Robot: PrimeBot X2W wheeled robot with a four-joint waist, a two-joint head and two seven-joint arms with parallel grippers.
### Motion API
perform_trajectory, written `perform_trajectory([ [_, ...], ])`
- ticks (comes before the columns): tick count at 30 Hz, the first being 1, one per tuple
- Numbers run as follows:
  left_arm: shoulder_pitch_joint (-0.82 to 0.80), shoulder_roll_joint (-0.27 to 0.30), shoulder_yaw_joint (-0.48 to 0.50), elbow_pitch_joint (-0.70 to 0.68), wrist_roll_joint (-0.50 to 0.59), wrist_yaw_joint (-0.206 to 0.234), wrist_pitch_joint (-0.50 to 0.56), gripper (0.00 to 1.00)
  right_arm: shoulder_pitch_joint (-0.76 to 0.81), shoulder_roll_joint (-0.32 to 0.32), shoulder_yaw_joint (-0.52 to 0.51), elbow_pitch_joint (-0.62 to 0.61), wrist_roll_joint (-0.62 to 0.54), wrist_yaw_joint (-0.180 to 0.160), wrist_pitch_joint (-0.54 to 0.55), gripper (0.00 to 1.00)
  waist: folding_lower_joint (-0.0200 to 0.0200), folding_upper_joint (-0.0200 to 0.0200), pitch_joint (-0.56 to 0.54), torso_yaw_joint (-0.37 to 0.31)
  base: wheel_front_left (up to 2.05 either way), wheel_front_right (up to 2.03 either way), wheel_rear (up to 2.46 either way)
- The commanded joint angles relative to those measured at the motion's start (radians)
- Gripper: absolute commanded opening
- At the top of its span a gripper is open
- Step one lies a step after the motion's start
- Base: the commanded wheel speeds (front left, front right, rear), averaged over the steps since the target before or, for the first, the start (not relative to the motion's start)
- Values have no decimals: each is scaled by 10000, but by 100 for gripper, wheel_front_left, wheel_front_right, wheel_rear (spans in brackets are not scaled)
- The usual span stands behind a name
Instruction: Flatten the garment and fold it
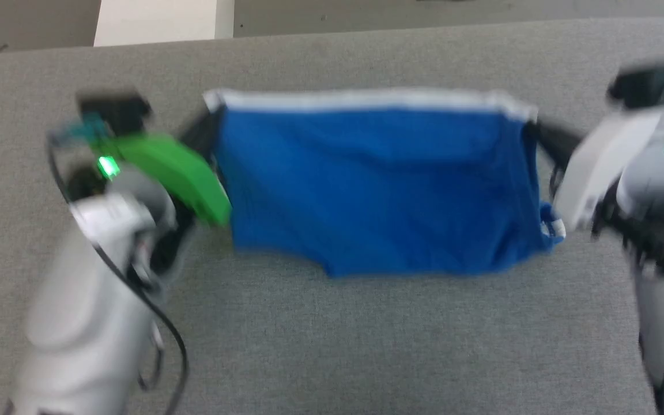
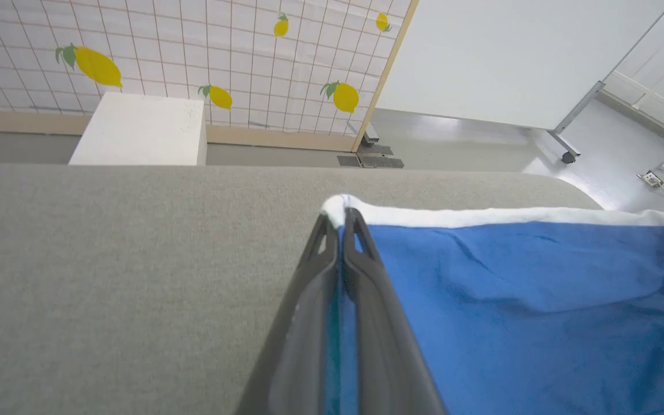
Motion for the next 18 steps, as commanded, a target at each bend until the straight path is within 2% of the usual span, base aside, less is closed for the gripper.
perform_trajectory([
  [1,-707,168,159,156,-39,-59,174,0,-840,-30,-38,149,296,-15,141,0,0,-1,161,34,0,0,0],
  [5,-2679,392,464,880,3,-121,387,0,-3193,239,-118,874,767,-15,337,0,0,-1,585,66,0,0,0],
  [8,-4305,423,724,1678,43,-82,313,0,-5102,511,-322,1696,536,-15,38,0,0,-1,944,110,0,0,0],
  [14,-6953,467,996,2964,399,191,-154,0,-8313,967,-787,3526,-483,-15,-1807,0,0,-1,1451,214,0,0,0],
  [18,-7998,538,1143,3367,577,167,-837,0,-9523,1123,-753,4559,-686,-15,-3097,0,0,-1,1533,288,0,0,0],
])
